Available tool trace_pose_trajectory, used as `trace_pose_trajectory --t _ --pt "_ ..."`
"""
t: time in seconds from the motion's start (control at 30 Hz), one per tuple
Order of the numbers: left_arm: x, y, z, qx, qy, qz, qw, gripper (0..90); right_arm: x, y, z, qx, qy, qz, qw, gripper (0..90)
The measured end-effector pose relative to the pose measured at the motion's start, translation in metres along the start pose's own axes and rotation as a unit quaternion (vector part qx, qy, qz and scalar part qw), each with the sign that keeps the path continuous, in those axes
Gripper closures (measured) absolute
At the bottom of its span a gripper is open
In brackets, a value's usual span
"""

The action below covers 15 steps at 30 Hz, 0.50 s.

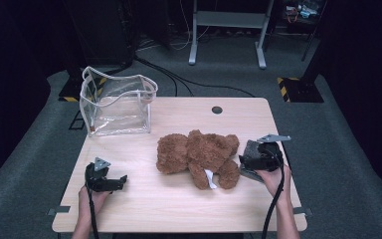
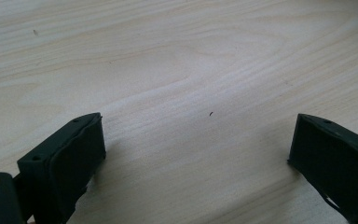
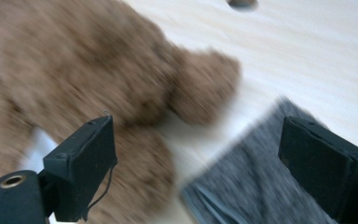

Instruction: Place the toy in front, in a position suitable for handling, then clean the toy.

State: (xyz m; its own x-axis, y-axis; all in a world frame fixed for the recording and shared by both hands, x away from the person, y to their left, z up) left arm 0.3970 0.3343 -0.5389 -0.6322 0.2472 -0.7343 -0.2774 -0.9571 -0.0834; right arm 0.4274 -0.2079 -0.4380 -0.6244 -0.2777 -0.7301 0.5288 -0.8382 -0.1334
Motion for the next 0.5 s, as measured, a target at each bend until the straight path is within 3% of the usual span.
trace_pose_trajectory --t 0.17,0.23,0.3,0.43,0.5 --pt "0.0 0.0 0.0 0.0 0.0 -0.001 1.0 3.4 0.015 0.019 -0.006 0.036 -0.021 -0.021 0.9989 10.6" --pt "0.0 0.0 0.0 0.0 0.0 -0.001 1.0 3.4 0.018 0.023 -0.008 0.041 -0.028 -0.028 0.9984 10.9" --pt "0.0 0.0 0.0 0.0 0.0 -0.001 1.0 3.4 0.024 0.035 -0.019 0.053 -0.047 -0.04 0.9967 12.0" --pt "0.0 0.0 0.0 -0.001 0.0 -0.001 1.0 3.4 0.03 0.043 -0.032 0.062 -0.063 -0.06 0.9943 13.5" --pt "0.0 0.0 0.0 -0.001 0.0 -0.002 1.0 3.4 0.035 0.048 -0.045 0.072 -0.083 -0.071 0.9914 14.6"
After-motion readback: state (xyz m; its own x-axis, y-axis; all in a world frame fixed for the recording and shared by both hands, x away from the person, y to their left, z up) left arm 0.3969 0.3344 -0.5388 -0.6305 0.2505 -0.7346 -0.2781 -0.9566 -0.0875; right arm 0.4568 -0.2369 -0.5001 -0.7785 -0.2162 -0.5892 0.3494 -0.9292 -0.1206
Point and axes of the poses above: each handheld gripper's, and its own axes: z roughly backward along the jaws, x roughly out of its underside, y roughly to its right, the point moved 1 cm from there along -z, roughly forward along the jaws, and after that the axes turned 7 degrees about -x, right-handed, at the moved point
